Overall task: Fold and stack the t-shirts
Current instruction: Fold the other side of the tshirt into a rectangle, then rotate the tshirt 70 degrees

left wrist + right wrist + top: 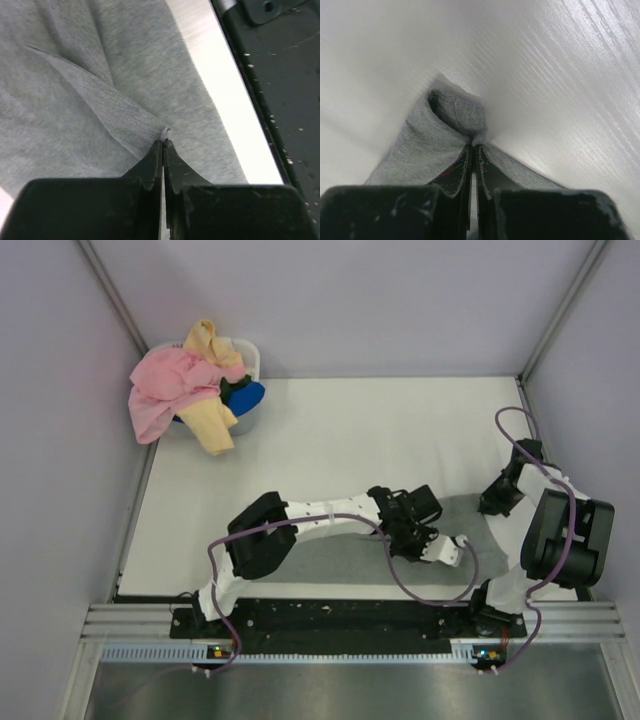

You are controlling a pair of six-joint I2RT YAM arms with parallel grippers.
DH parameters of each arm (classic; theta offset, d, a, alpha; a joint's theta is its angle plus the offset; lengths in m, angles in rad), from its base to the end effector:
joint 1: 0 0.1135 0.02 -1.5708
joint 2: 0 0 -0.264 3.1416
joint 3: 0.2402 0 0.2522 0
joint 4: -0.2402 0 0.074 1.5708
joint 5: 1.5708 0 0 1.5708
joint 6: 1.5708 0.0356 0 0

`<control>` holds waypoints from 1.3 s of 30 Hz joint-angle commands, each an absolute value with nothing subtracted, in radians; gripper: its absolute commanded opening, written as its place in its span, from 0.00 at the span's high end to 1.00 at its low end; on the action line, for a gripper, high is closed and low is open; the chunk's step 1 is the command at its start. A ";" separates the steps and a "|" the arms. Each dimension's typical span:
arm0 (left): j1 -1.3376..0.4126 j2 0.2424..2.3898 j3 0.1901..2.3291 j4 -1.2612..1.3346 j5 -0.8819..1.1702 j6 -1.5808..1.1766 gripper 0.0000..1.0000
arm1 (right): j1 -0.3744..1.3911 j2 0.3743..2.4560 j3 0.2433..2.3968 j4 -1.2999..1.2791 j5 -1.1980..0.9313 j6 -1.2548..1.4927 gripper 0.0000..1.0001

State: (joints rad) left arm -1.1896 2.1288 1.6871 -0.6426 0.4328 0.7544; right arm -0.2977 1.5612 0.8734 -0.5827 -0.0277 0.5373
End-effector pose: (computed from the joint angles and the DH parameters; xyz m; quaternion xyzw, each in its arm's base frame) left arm 0.1560 -0.4294 0.1930 0.8122 0.4916 -0.2543 0.1847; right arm 0.2653 -0.0804 0.1637 0.3990 0.9046 0.0315 0.1469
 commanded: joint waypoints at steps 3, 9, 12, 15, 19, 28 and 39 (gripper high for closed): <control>-1.192 2.054 1.649 -0.761 0.604 0.834 1.00 | -0.302 1.580 0.923 -0.557 0.026 0.509 1.00; -1.192 2.048 1.605 -0.767 0.586 0.885 1.00 | -0.304 1.580 0.925 -0.558 0.014 0.502 1.00; -1.192 2.056 1.608 -0.767 0.568 0.888 0.98 | -0.302 1.580 0.927 -0.558 0.006 0.500 1.00; -1.192 2.051 1.620 -0.765 0.539 0.874 0.68 | -0.304 1.577 0.933 -0.557 0.005 0.494 1.00; -1.180 2.033 1.686 -0.799 0.523 0.839 0.37 | -0.304 1.586 0.953 -0.555 -0.029 0.488 1.00; -0.978 1.904 1.685 -0.850 0.503 0.738 0.35 | -0.301 1.612 1.060 -0.554 -0.066 0.468 1.00; -0.620 1.672 1.238 -0.694 0.230 0.612 0.35 | -0.249 1.586 1.057 -0.621 -0.005 0.434 0.51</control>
